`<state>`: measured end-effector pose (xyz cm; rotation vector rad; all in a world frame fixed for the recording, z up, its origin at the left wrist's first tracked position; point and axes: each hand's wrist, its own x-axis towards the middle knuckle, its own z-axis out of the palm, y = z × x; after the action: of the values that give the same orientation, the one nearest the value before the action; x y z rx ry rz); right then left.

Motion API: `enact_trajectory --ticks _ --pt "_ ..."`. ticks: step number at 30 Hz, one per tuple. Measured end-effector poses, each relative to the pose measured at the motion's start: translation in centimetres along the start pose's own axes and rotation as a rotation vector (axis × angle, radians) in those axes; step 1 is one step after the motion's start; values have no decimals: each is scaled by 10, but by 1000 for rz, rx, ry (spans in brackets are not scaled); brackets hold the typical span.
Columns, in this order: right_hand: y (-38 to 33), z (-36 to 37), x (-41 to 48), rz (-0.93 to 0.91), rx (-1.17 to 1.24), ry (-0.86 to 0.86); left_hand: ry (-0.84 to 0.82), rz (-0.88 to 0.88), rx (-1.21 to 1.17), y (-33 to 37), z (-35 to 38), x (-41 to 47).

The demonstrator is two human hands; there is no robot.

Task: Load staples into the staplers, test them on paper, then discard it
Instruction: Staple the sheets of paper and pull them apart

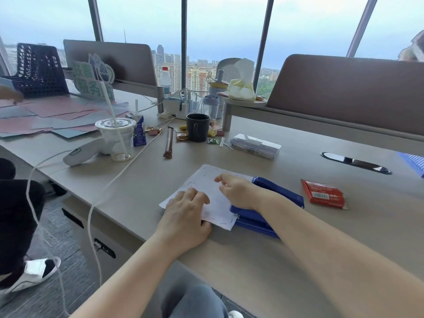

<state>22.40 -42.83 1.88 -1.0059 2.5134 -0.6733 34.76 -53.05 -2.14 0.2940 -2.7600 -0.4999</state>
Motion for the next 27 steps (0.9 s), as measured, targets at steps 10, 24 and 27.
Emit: enact_trajectory --ticks 10,24,27 --pt "3 6 14 84 -204 -10 15 -256 -120 -13 -6 -1" --pt "2 10 11 71 -255 11 18 -94 -212 -37 -15 -2" --pt "-3 11 3 41 -270 84 11 -68 -219 -39 -15 -4"
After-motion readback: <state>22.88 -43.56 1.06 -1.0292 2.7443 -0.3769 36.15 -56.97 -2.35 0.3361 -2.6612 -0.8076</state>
